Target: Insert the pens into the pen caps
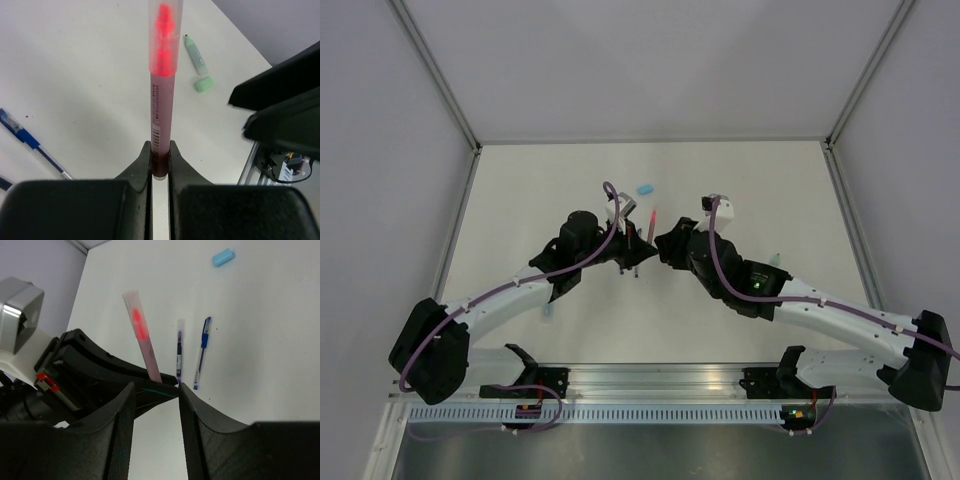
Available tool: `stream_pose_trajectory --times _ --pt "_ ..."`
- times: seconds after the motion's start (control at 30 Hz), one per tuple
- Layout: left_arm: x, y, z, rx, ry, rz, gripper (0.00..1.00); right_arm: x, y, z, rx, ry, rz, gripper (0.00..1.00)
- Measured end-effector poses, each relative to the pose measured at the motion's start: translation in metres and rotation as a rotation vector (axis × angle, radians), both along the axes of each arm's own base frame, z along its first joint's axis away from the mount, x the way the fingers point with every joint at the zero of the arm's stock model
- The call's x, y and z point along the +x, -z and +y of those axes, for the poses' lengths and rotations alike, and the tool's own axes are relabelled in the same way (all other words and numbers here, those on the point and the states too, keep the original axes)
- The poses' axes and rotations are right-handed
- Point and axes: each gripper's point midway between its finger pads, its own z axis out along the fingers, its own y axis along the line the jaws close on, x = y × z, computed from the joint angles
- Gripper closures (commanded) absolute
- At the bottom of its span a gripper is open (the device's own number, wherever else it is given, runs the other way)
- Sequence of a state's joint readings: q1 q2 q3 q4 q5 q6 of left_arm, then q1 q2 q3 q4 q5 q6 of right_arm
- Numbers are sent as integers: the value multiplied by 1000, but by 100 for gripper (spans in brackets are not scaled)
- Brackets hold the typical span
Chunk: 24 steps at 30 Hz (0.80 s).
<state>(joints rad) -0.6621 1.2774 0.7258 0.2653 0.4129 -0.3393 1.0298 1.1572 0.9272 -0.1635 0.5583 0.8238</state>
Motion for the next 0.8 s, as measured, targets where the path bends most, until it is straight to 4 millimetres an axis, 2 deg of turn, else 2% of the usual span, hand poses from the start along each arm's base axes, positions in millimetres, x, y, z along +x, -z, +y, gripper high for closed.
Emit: stream_pose_trajectory --times 0.2,0.27,0.3,0.33,0.47,0.6,0.8 --pt "5 14 11 41 -73 18 98 -13 -18 -31 31 28 -25 52" --pt "10 16 15 48 -117 31 98 -22 -14 -52 31 42 -33 51" --pt "12 18 16 45 -140 46 91 -25 -12 -61 28 53 -38 50" --pt "16 19 16 42 -165 67 90 -28 -9 -72 19 71 -43 50" --pt "34 32 2 70 -213 203 98 -33 -3 -105 -19 135 -74 47" --pt "55 54 -15 99 -253 314 98 -34 -5 -119 -55 154 -110 47" --pt "49 108 -3 218 -349 469 98 -29 13 -115 -171 135 -102 47"
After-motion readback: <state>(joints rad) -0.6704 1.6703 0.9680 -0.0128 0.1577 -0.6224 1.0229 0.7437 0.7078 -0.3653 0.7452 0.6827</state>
